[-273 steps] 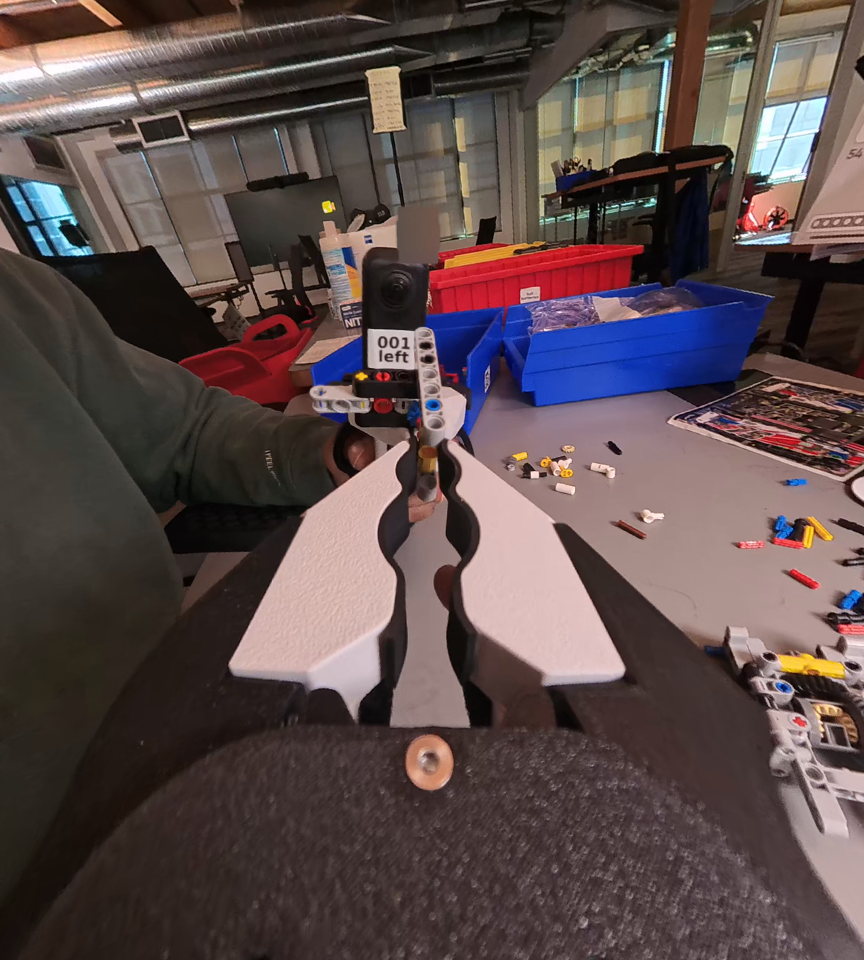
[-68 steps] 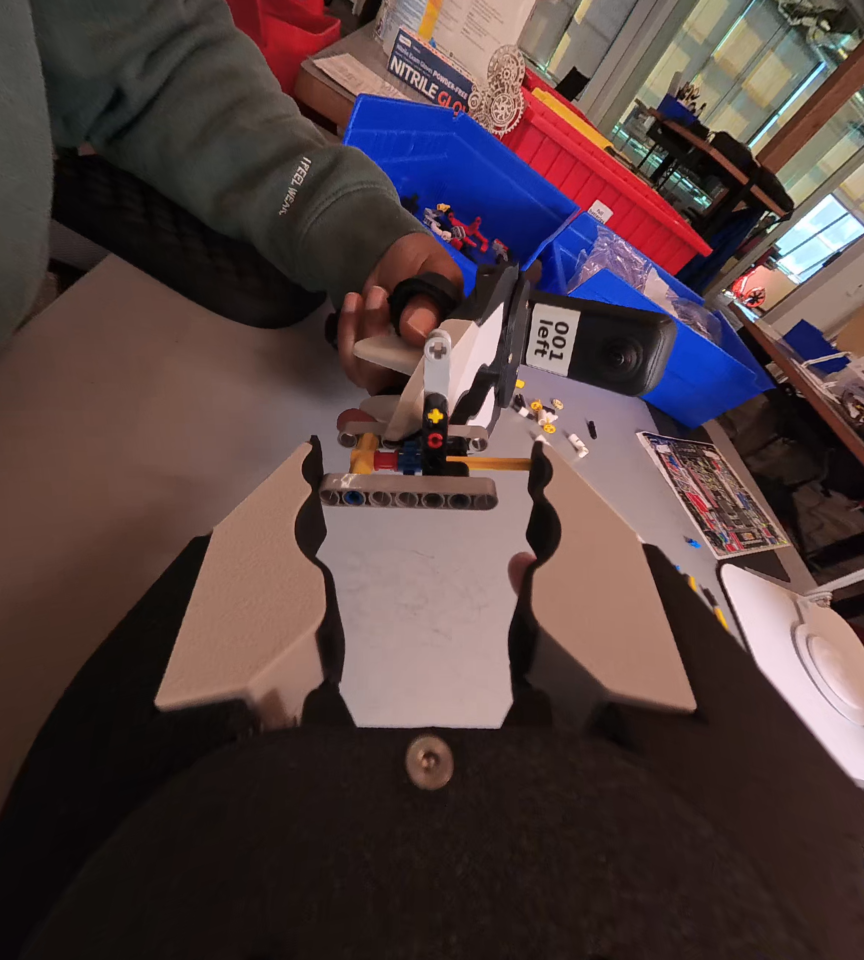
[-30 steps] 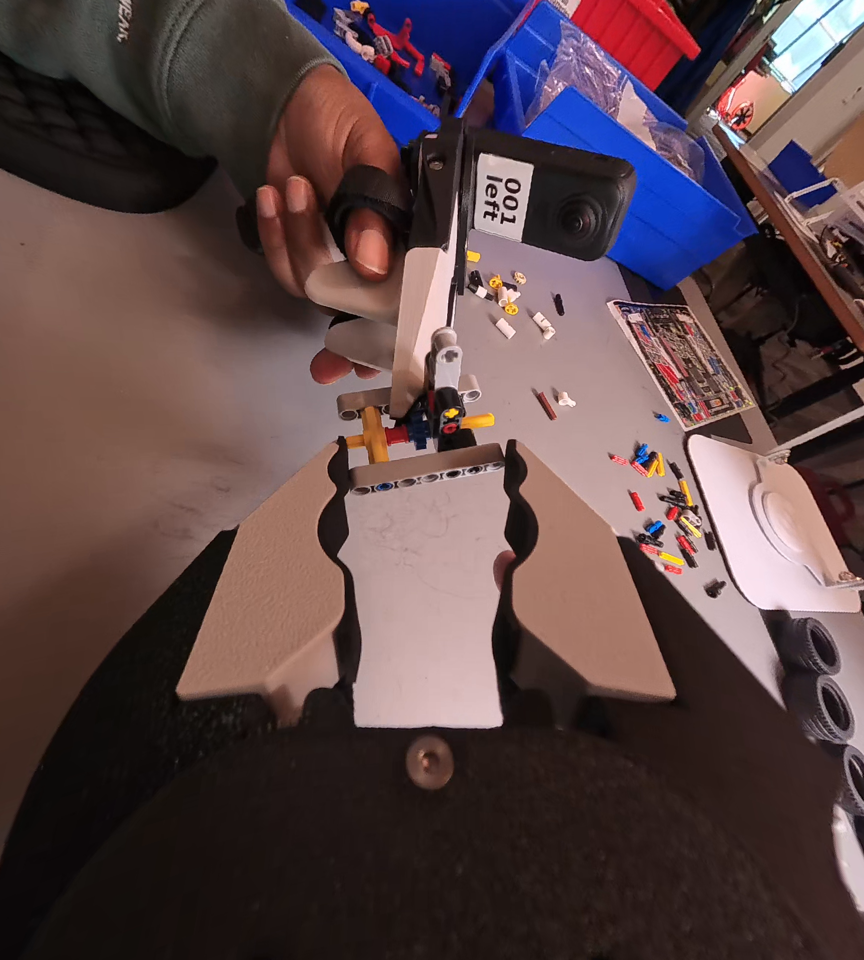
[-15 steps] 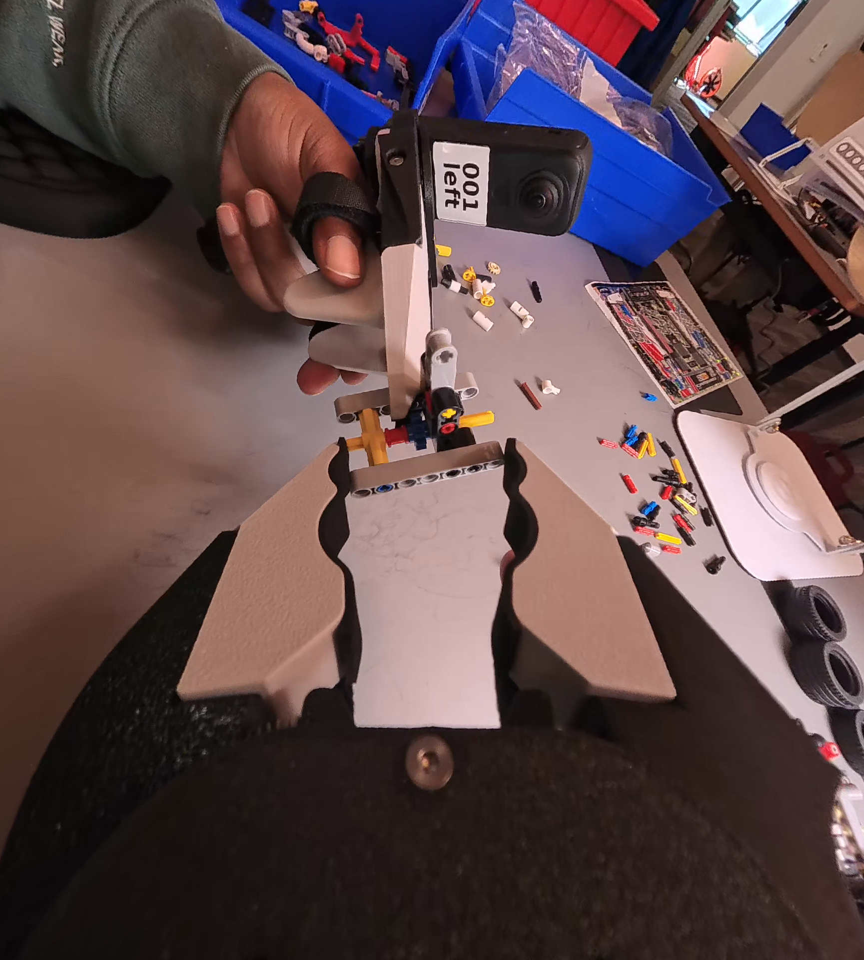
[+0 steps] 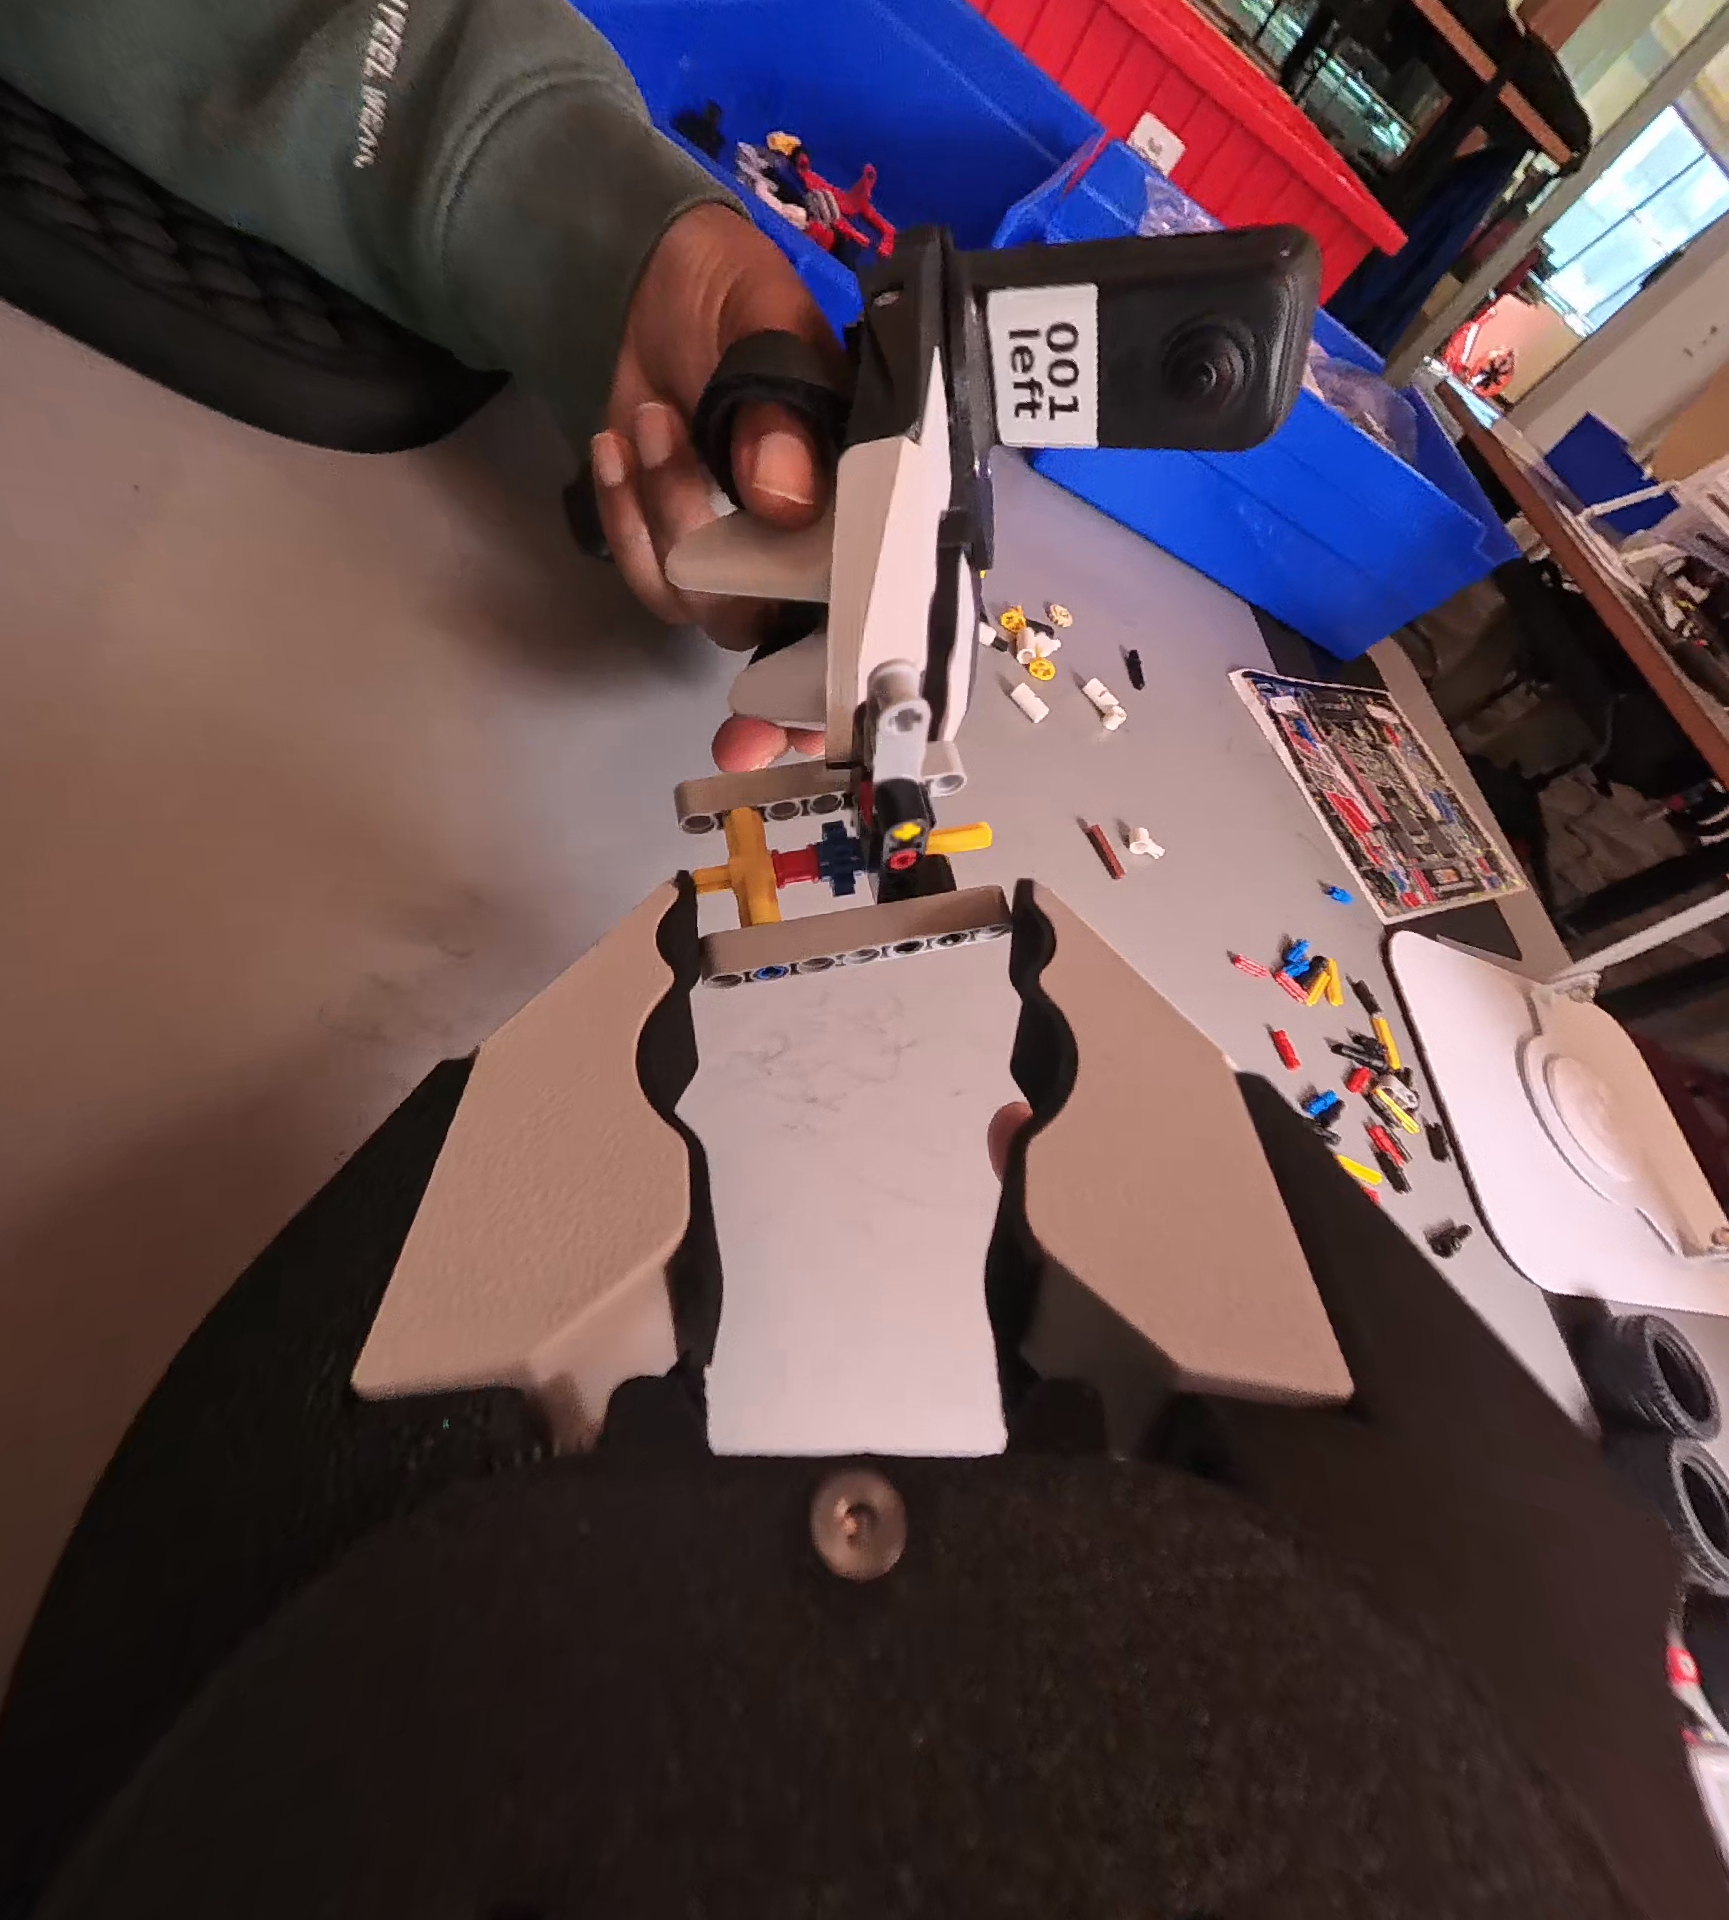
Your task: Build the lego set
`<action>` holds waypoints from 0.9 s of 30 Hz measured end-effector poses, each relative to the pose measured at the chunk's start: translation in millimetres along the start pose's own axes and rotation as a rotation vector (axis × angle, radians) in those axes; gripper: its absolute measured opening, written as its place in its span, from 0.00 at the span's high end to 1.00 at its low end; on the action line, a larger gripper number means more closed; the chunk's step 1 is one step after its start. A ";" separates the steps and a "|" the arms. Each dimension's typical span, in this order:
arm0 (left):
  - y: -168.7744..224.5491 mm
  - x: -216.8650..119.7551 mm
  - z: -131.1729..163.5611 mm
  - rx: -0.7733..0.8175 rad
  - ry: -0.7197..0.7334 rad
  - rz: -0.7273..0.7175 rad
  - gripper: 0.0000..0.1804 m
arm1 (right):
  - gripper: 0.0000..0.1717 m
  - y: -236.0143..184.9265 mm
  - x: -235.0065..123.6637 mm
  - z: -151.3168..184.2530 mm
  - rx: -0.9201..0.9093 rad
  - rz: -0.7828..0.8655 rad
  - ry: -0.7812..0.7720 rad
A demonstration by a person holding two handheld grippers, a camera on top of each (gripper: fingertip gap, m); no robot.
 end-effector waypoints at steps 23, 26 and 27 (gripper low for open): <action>-1.9 -4.0 -6.4 -0.094 0.095 0.047 0.97 | 0.72 9.0 -13.6 -1.2 0.002 0.017 0.040; -1.5 -1.1 -4.1 -0.093 0.080 0.039 0.97 | 0.69 6.0 -11.2 -2.7 -0.008 0.009 0.025; -2.7 -0.3 -2.9 -0.100 0.078 0.037 0.97 | 0.69 5.7 -10.5 -2.2 -0.012 0.012 0.009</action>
Point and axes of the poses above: each gripper's, where its closed fingertips meet, x out along the fingers, z out of its underside, y = z × x across the jaws, the point moved 6 cm from there along -x, back along the fingers
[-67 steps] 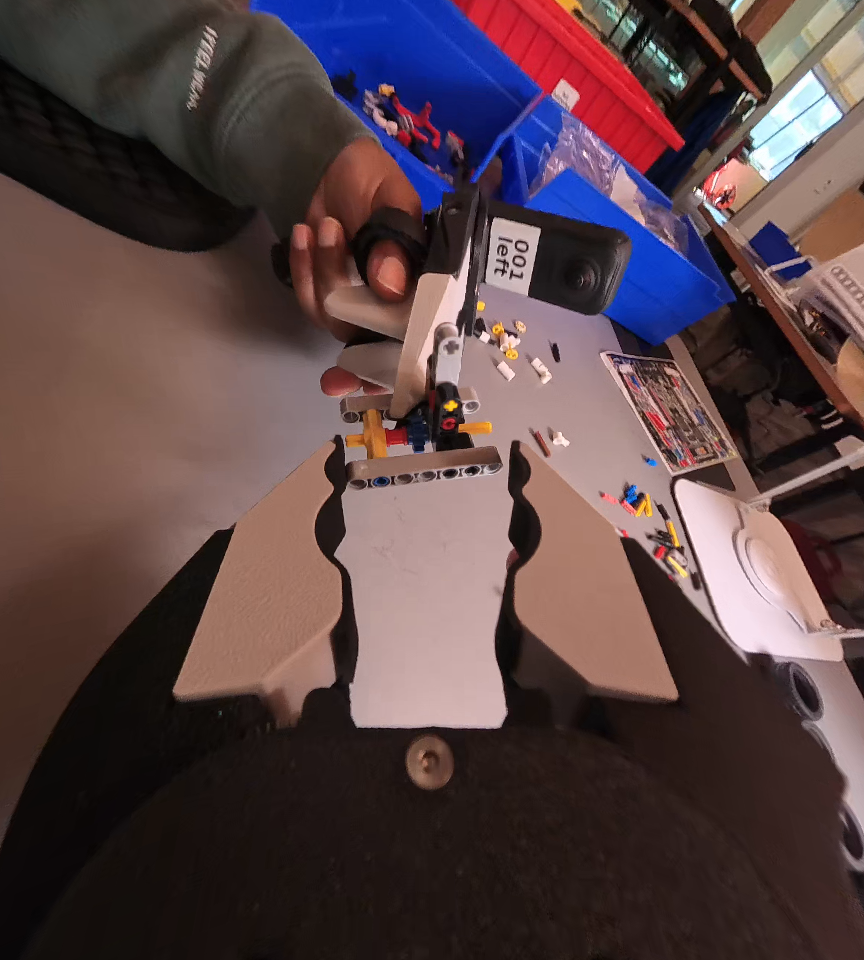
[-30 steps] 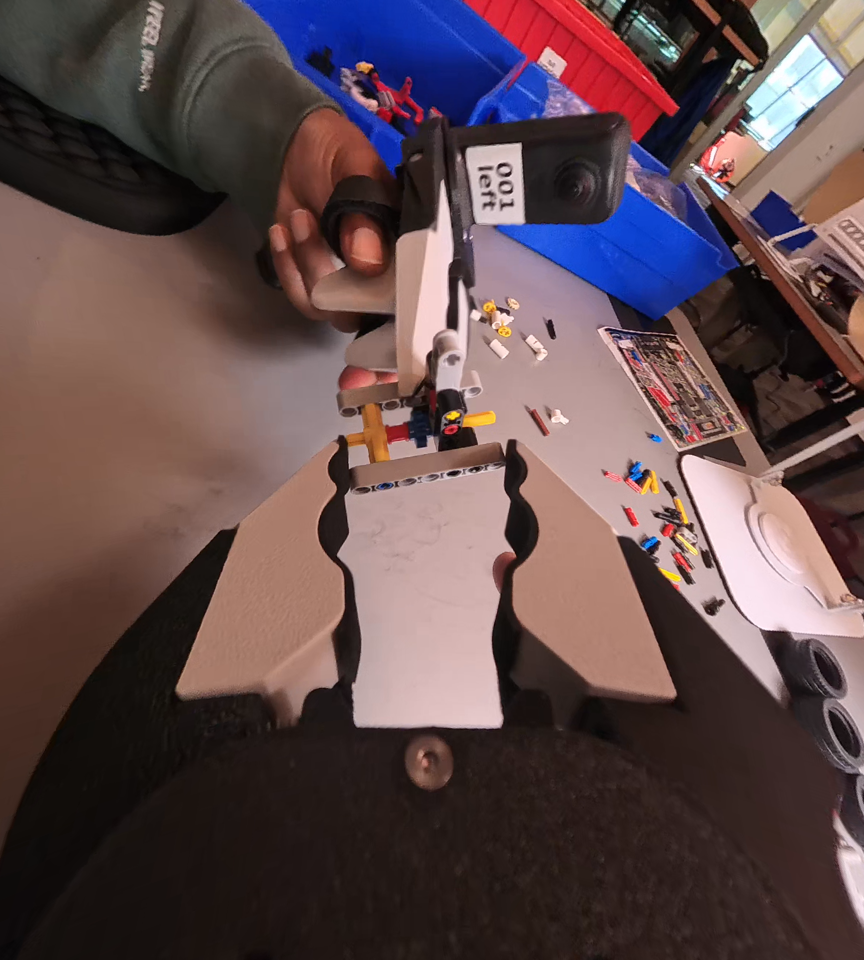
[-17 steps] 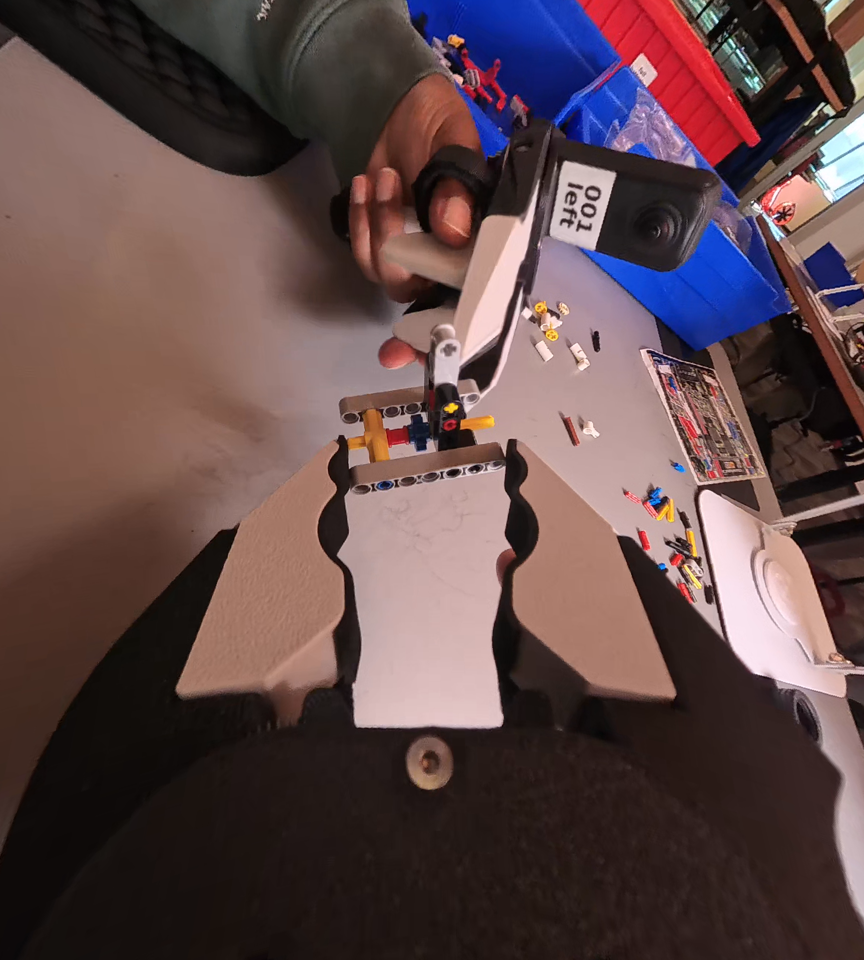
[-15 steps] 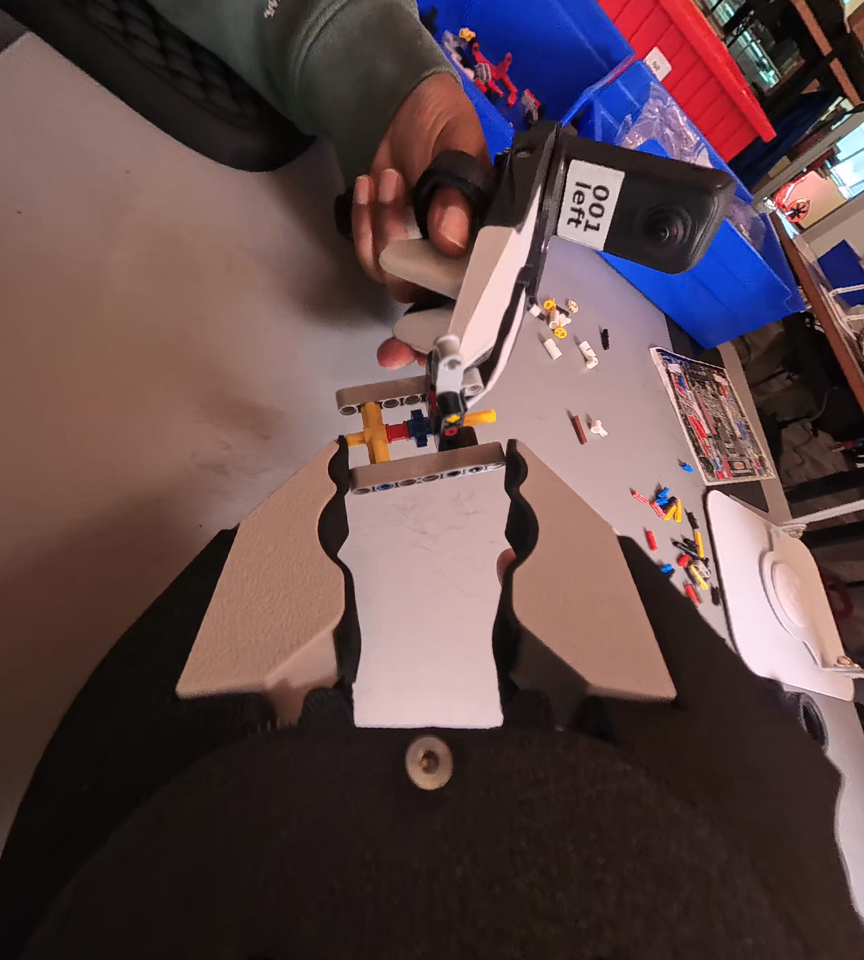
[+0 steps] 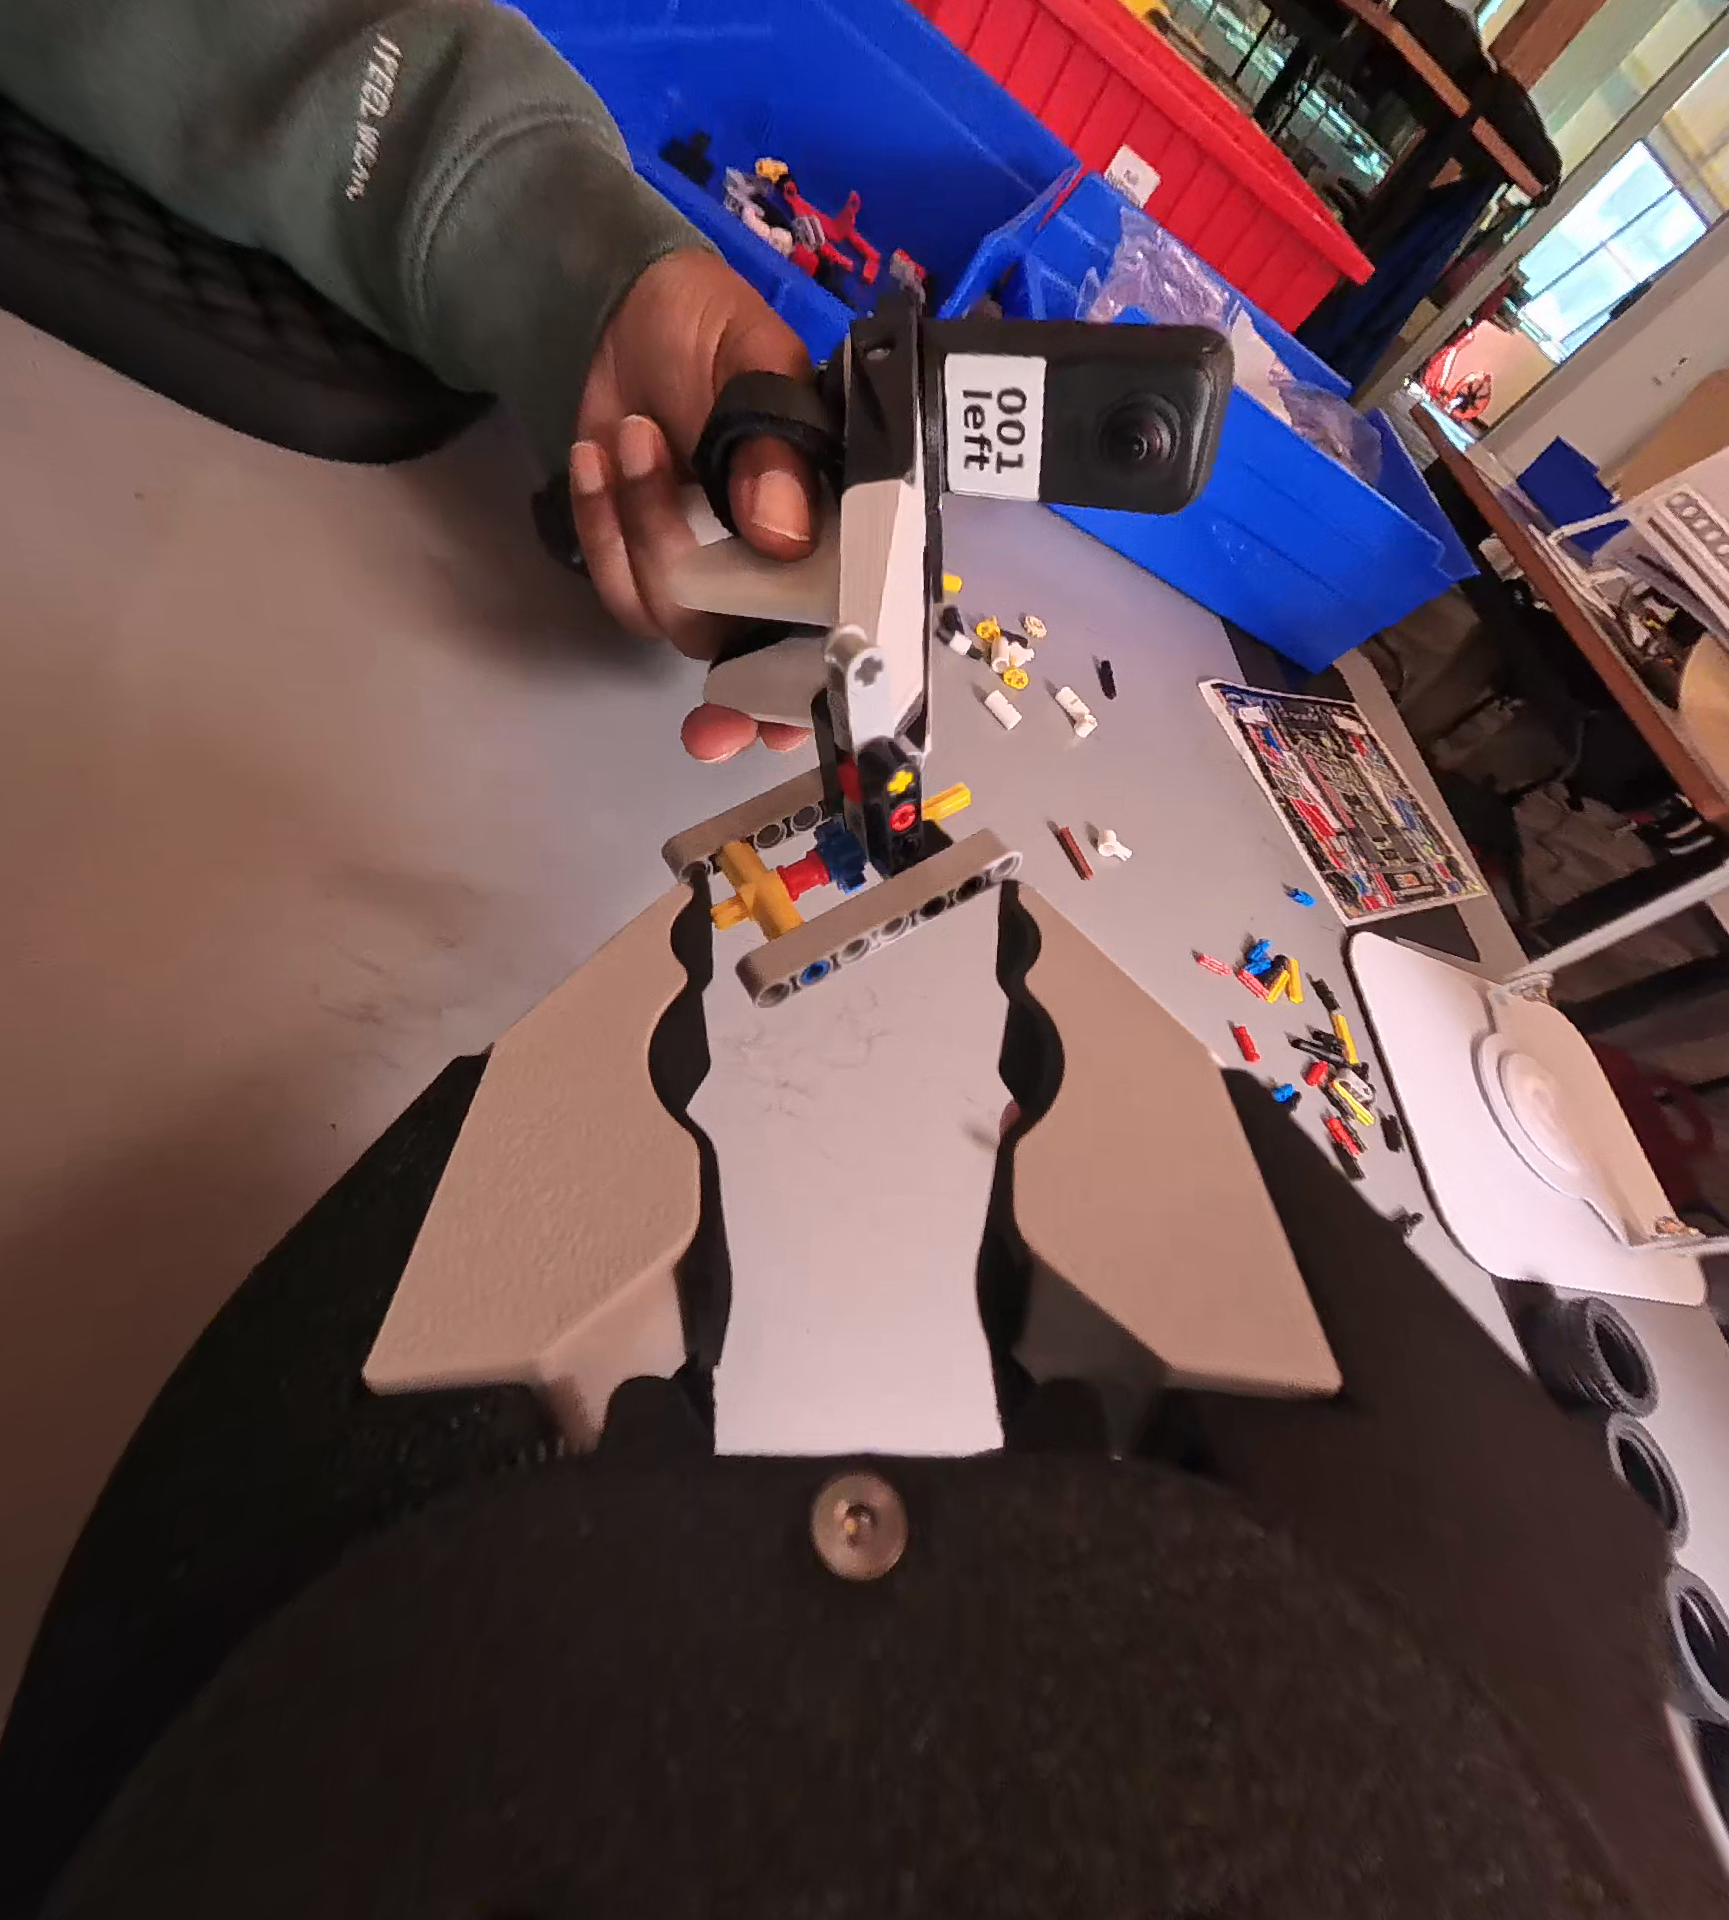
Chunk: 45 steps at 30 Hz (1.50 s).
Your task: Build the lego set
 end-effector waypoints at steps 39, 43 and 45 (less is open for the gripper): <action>-4.3 5.5 14.9 -0.056 -0.116 0.030 0.97 | 0.81 -10.9 -12.3 4.6 -0.017 -0.150 -0.031; -6.4 5.5 16.9 -0.061 -0.131 0.021 0.97 | 0.81 -12.7 -10.2 6.8 -0.023 -0.158 -0.049; -7.1 5.9 17.9 -0.063 -0.137 0.019 0.97 | 0.81 -13.1 -10.1 7.8 -0.021 -0.165 -0.051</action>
Point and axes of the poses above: each gripper's, where its closed fingertips meet, x out along the fingers, z out of its underside, y = z × x across the jaws, the point moved 6 cm from there along -x, back along the fingers
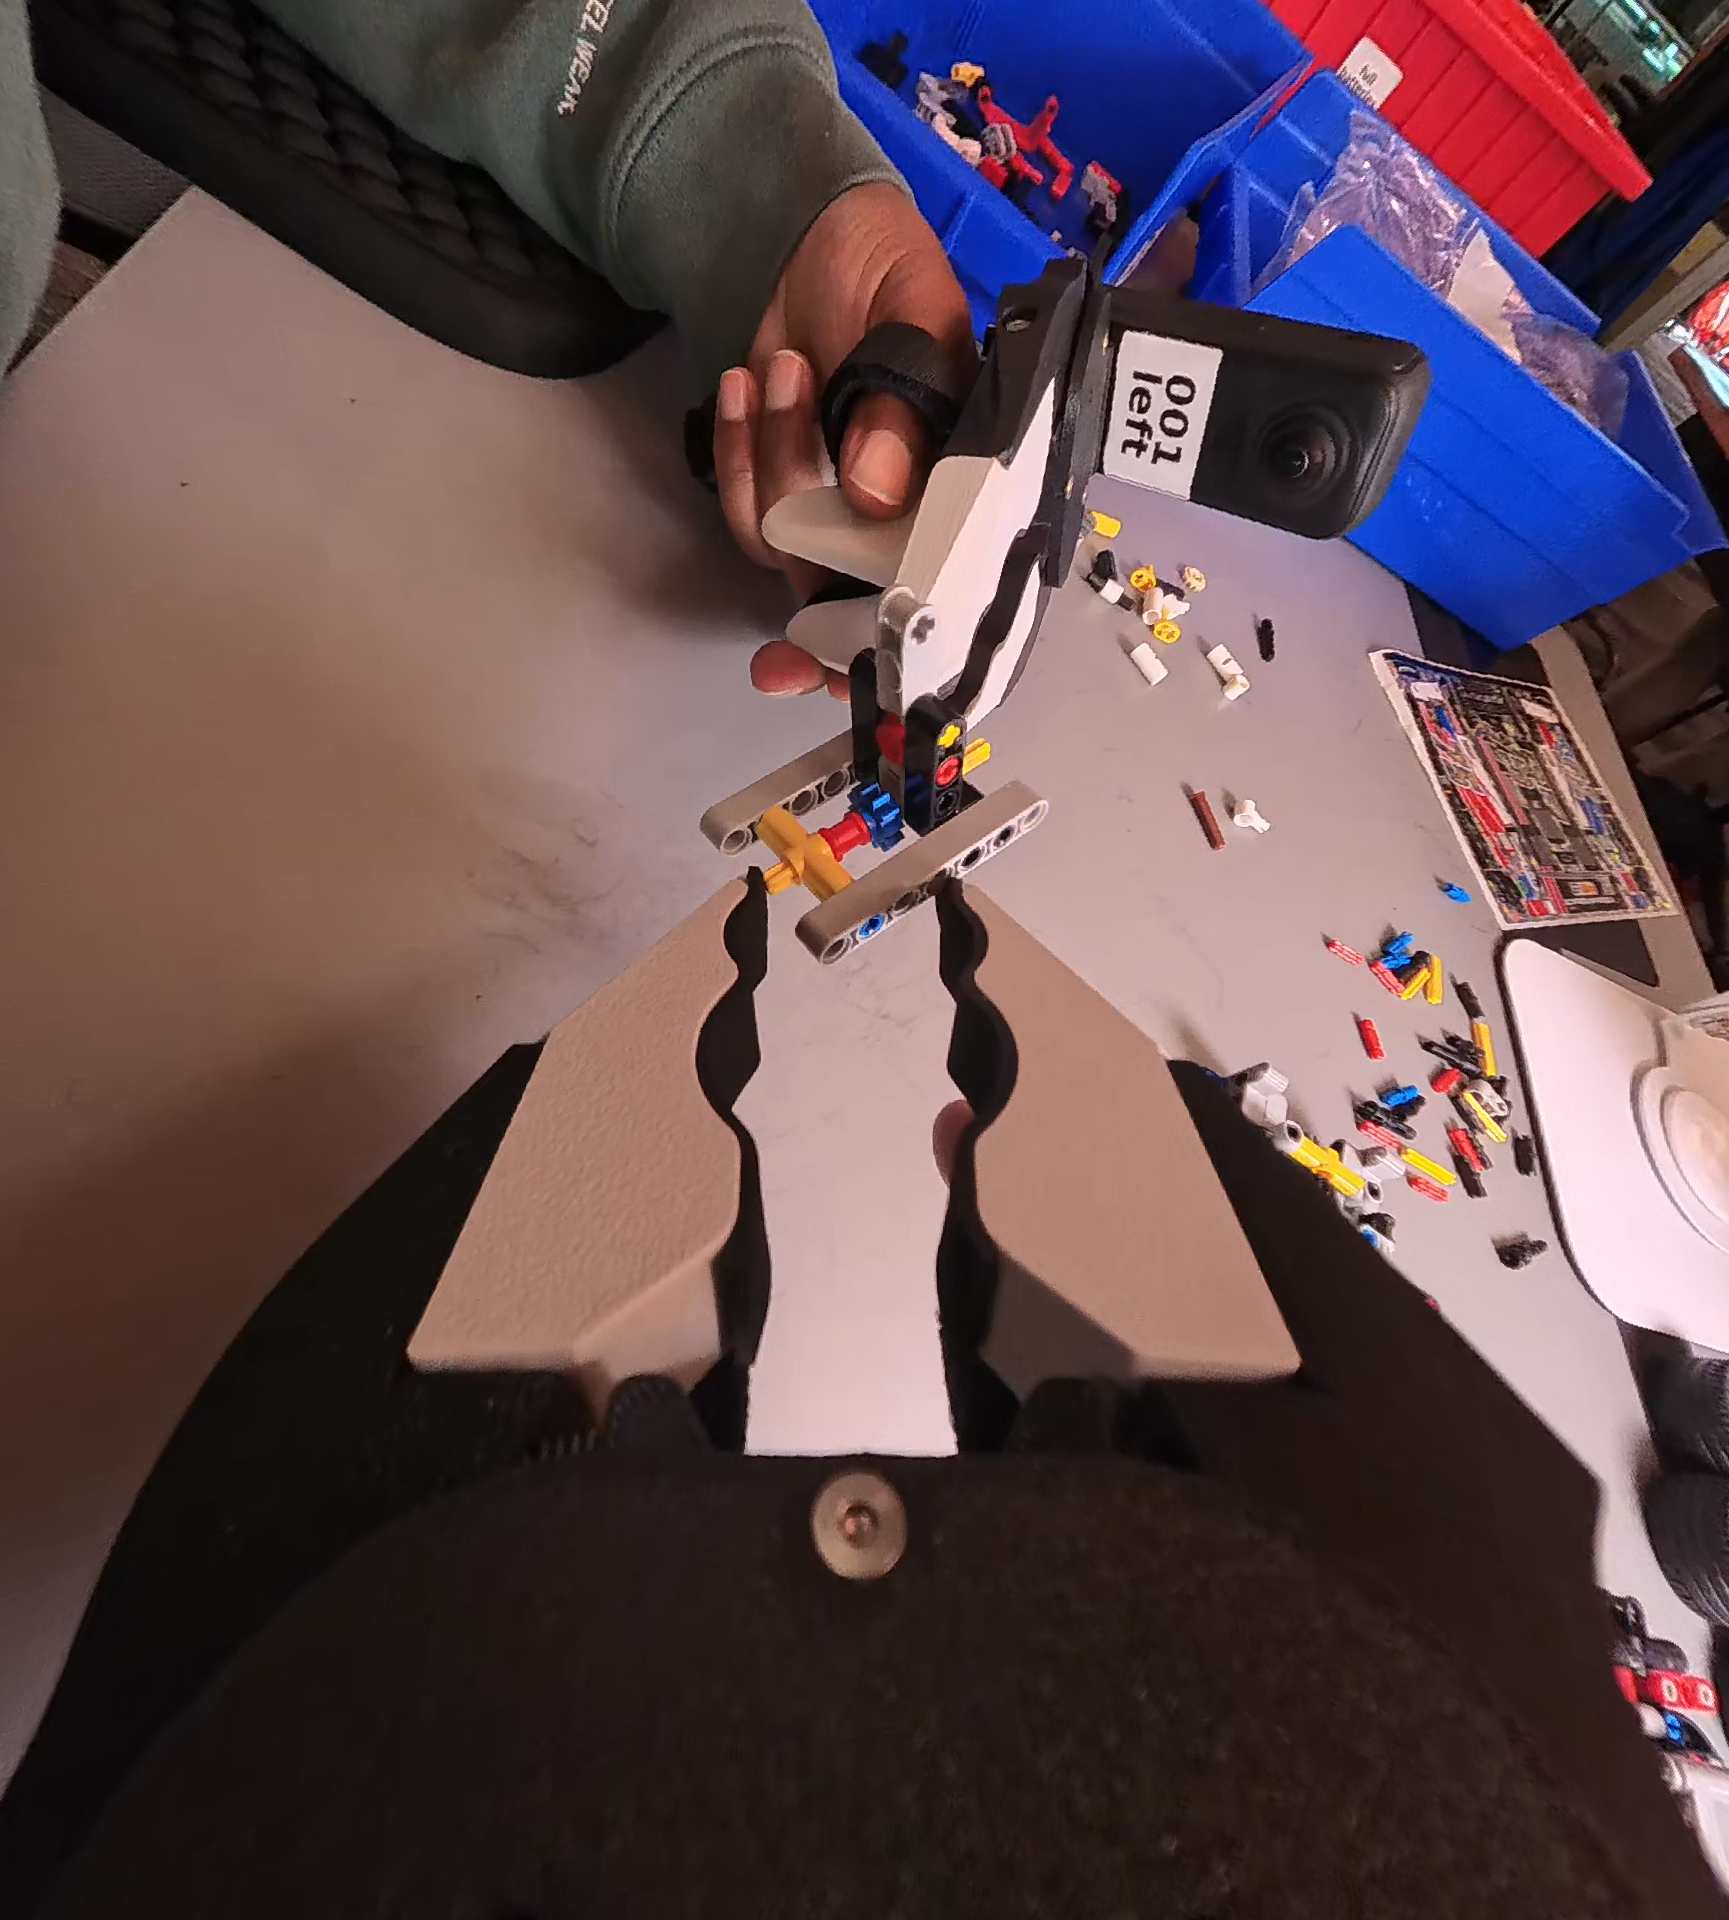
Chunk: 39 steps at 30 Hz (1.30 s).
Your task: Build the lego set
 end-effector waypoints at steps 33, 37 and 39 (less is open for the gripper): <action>-7.8 2.7 8.8 0.010 -0.086 -0.084 0.97 | 0.85 -8.4 11.2 11.7 0.088 -0.059 -0.076; -8.2 2.4 8.7 0.012 -0.087 -0.088 0.97 | 0.85 -8.2 11.9 12.3 0.099 -0.057 -0.078; -8.4 2.3 8.9 0.012 -0.088 -0.091 0.97 | 0.86 -8.4 12.3 12.6 0.105 -0.058 -0.079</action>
Point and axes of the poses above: each gripper's, where its closed fingertips meet, x out along the fingers, z out of its underside, y = z × x across the jaws, the point moved 6 cm from there along -x, back along the fingers
